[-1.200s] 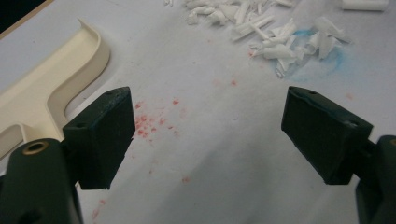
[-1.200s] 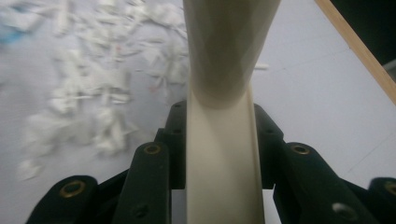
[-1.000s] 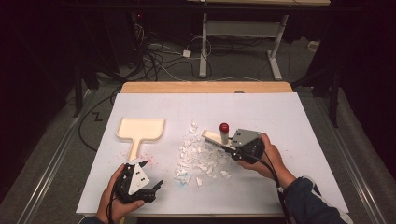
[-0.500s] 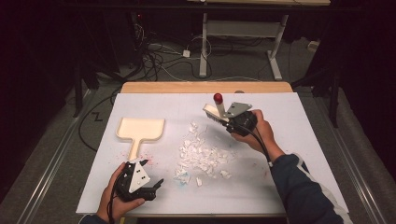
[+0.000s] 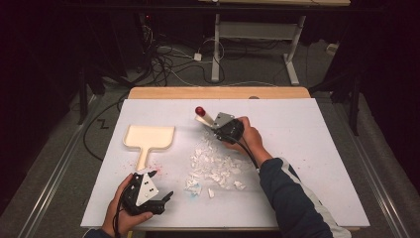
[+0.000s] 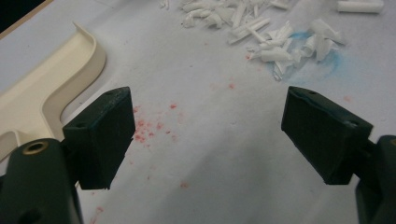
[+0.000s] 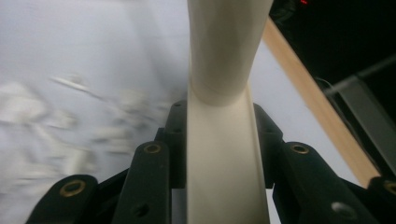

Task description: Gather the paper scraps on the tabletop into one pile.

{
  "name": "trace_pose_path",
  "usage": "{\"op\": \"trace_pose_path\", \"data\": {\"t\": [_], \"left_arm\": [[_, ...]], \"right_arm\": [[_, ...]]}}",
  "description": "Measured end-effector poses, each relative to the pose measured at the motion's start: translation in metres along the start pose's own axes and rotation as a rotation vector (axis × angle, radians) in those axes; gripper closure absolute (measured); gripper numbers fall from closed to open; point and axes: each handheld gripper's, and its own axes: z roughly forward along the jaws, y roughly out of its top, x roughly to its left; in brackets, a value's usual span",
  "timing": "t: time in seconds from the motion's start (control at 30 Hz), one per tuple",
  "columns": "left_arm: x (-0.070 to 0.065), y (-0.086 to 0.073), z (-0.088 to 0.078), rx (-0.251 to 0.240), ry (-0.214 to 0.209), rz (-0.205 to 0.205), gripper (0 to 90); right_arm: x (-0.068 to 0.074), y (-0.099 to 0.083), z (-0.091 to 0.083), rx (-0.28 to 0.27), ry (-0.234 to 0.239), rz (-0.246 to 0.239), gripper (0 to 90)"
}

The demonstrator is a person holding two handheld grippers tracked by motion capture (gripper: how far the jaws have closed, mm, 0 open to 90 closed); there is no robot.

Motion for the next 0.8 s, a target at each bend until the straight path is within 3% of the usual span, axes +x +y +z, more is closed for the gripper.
{"op": "trace_pose_path", "data": {"t": [0.23, 0.47, 0.6, 0.63, 0.7, 0.8], "left_arm": [[0.0, -0.001, -0.002, -0.005, -0.008, 0.002, 16.5], [-0.002, 0.0, -0.002, -0.006, -0.01, 0.007, 16.5], [-0.002, 0.001, -0.001, -0.005, -0.009, 0.005, 16.5], [-0.002, 0.001, -0.001, -0.005, -0.008, 0.006, 16.5], [-0.002, 0.001, -0.001, -0.007, -0.012, 0.002, 16.5], [-0.002, 0.003, -0.002, -0.019, -0.017, -0.008, 16.5]], "right_arm": [[0.027, 0.008, -0.015, -0.072, 0.175, -0.134, 67.2], [0.04, -0.003, -0.052, -0.133, 0.353, -0.244, 67.2], [0.04, -0.016, -0.074, -0.154, 0.379, -0.234, 67.7], [0.04, -0.018, -0.078, -0.167, 0.358, -0.223, 67.8], [0.037, -0.022, -0.087, -0.168, 0.326, -0.191, 67.9], [0.027, -0.028, -0.1, -0.192, 0.305, -0.096, 67.8]]}}
